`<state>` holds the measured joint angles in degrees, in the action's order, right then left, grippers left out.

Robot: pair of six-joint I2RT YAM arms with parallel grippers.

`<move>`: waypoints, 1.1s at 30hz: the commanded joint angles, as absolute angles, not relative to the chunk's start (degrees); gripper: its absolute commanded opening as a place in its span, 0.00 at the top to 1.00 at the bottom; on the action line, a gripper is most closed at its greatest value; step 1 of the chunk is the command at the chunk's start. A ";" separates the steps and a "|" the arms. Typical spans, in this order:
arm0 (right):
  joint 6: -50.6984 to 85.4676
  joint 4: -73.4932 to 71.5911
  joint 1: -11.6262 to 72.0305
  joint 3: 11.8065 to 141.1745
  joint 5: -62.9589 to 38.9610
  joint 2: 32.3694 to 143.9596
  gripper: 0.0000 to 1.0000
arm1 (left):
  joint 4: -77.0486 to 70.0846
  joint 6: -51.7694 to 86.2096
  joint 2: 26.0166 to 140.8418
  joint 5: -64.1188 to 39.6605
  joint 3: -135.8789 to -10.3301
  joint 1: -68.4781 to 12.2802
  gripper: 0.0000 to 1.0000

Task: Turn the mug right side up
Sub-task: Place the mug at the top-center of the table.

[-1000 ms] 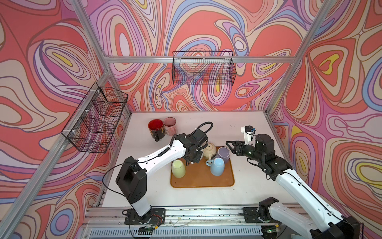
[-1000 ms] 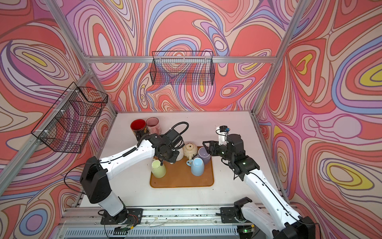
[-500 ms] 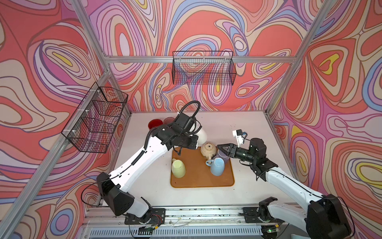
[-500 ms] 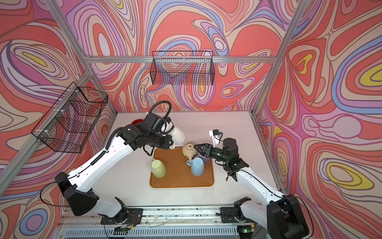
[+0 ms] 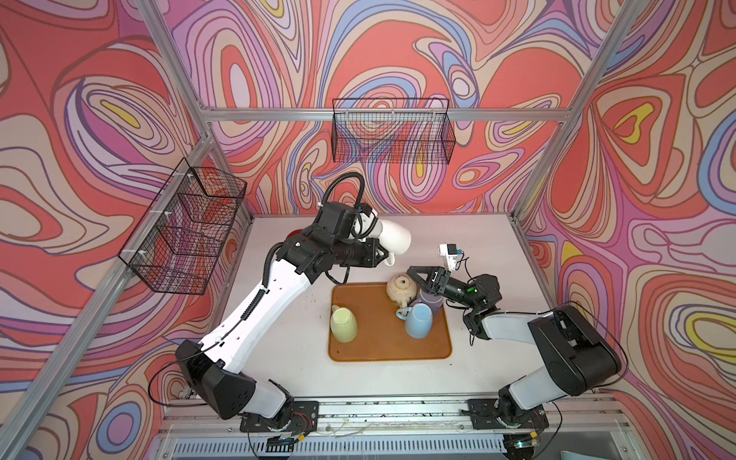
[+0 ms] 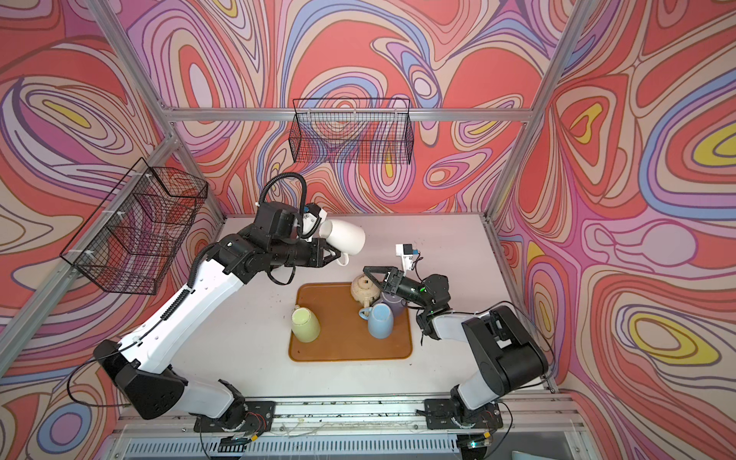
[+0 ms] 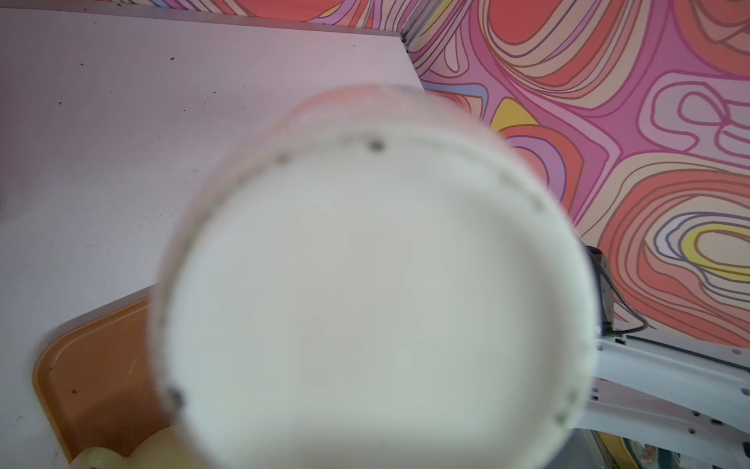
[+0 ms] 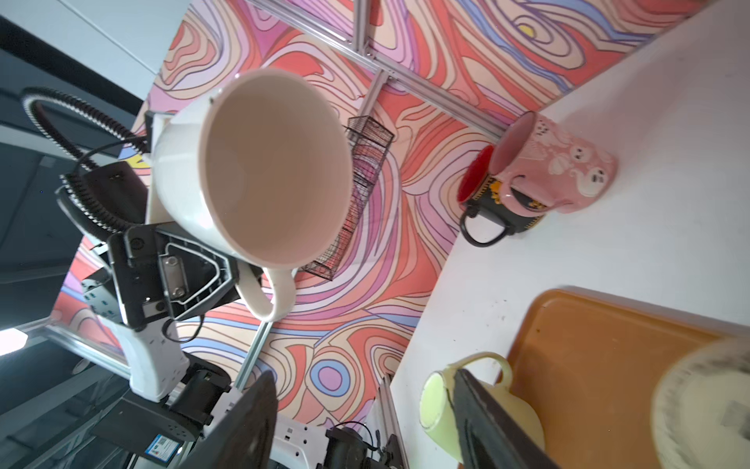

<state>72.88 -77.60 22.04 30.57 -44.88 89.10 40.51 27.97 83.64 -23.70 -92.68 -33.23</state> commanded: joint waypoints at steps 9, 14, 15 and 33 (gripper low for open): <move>74.27 -85.34 25.56 41.81 -42.38 94.01 0.32 | 22.36 36.13 79.90 -33.88 -90.29 -29.72 1.00; 75.04 -85.36 25.92 45.43 -42.10 95.29 0.36 | 19.40 37.91 79.80 -35.44 -89.46 -29.54 1.00; 75.14 -85.40 25.92 46.15 -42.02 95.51 0.36 | 18.92 38.12 79.72 -35.64 -89.28 -29.59 1.00; 77.83 -85.35 26.28 54.45 -40.87 98.00 0.85 | 15.49 39.21 77.19 -36.36 -82.80 -29.44 1.00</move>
